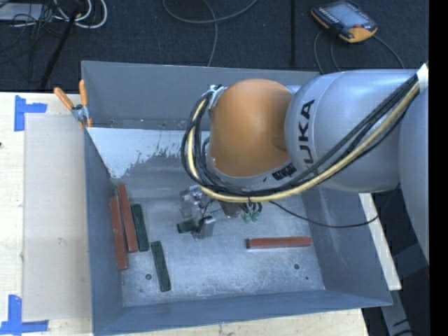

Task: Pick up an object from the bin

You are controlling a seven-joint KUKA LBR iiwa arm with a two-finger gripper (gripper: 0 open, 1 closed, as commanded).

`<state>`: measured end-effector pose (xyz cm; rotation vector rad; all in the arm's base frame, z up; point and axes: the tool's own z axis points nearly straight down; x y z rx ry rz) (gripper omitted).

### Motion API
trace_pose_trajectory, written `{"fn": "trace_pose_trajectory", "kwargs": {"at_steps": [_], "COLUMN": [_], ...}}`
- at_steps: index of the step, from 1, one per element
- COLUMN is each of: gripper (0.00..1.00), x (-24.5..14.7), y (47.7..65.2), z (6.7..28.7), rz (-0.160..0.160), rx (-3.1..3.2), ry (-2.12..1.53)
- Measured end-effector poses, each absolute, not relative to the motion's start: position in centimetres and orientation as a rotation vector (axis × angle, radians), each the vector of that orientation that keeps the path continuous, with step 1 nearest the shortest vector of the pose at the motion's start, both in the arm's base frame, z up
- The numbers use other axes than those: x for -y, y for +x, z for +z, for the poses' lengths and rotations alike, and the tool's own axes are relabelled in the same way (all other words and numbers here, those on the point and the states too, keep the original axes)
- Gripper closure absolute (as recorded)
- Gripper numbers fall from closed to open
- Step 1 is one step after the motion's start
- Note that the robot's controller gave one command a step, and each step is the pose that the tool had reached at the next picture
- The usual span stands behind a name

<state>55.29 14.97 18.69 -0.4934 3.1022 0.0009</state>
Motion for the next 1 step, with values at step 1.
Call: {"fn": "trace_pose_trajectory", "kwargs": {"at_steps": [1], "gripper": [1.0], "x": [-14.83], "y": [55.55], "z": [20.91], "rz": [0.001], "rx": [-3.085], "ry": [-0.62]}}
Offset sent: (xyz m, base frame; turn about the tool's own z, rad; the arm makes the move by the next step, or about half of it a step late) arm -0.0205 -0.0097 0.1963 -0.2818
